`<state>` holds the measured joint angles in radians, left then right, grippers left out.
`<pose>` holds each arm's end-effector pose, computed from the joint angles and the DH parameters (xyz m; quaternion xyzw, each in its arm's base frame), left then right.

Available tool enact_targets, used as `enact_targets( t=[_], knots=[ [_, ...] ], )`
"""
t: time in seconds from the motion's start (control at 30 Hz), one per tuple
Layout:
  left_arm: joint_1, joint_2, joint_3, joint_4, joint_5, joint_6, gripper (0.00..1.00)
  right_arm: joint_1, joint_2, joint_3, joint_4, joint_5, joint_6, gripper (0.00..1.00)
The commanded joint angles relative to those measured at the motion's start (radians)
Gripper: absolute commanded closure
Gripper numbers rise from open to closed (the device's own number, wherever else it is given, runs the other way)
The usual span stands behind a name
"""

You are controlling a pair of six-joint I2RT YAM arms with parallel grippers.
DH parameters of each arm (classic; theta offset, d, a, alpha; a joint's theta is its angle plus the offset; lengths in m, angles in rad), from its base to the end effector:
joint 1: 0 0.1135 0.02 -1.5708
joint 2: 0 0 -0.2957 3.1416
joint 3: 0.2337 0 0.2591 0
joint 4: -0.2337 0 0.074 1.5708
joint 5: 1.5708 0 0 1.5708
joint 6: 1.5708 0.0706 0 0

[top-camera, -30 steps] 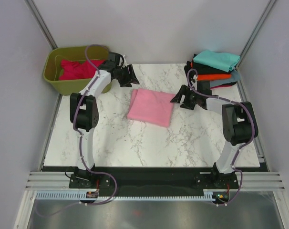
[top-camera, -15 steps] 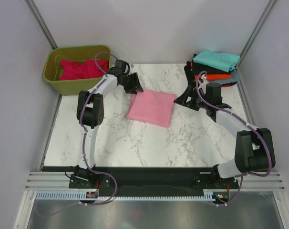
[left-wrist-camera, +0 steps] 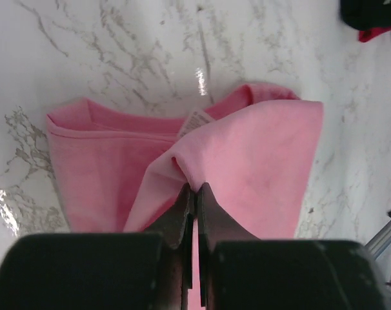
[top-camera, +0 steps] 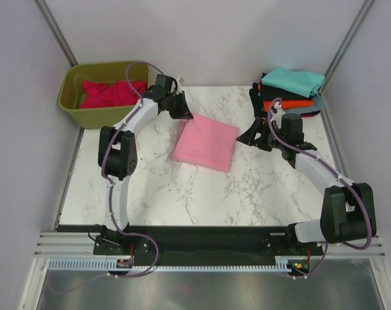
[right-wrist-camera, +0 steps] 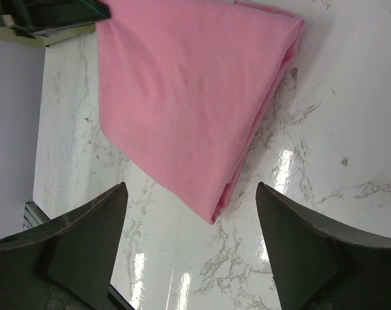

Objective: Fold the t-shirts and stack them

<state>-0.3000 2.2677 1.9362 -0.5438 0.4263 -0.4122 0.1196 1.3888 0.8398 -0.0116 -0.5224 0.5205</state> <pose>0.5228 -0.1923 0.2088 0.0205 0.9215 -0.3025 0.2428 0.3208 0.0740 0.2521 0.0459 0.8534 0.3616 0.3726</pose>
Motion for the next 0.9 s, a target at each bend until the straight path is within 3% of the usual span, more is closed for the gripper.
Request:
enact_targets(
  t=[0.0,0.3,0.33,0.37,0.43,0.47,0.57,0.7,0.87],
  knots=[
    [-0.005,-0.212,-0.02,0.038,-0.041,0.027,0.98,-0.005,-0.028,-0.002,0.013,-0.005,-0.024,0.11],
    [0.028,-0.275,-0.163,0.085,-0.08,0.026,0.95,-0.006,-0.019,-0.011,0.013,-0.008,-0.034,0.12],
    [0.035,-0.255,-0.16,0.09,-0.06,0.024,0.86,-0.008,-0.019,-0.013,0.013,-0.008,-0.036,0.11],
    [0.047,-0.231,-0.149,0.088,-0.025,0.03,0.59,-0.008,-0.016,-0.013,0.013,-0.01,-0.036,0.11],
    [0.058,-0.118,-0.093,0.074,0.006,0.039,0.35,-0.006,-0.005,-0.01,0.013,-0.017,-0.034,0.12],
    [0.065,-0.065,-0.057,0.024,0.028,0.046,0.15,-0.006,0.006,-0.01,0.015,-0.03,-0.033,0.12],
    [0.085,0.029,0.041,-0.051,0.042,0.046,0.0,-0.005,0.036,-0.011,0.045,-0.041,-0.02,0.11],
    [0.084,-0.057,0.003,-0.019,-0.024,0.041,0.0,0.003,0.114,0.007,0.116,-0.033,0.013,0.11],
    [0.085,-0.085,0.082,-0.074,-0.104,0.079,0.0,0.078,0.324,0.189,0.122,0.018,0.024,0.11]
  ],
)
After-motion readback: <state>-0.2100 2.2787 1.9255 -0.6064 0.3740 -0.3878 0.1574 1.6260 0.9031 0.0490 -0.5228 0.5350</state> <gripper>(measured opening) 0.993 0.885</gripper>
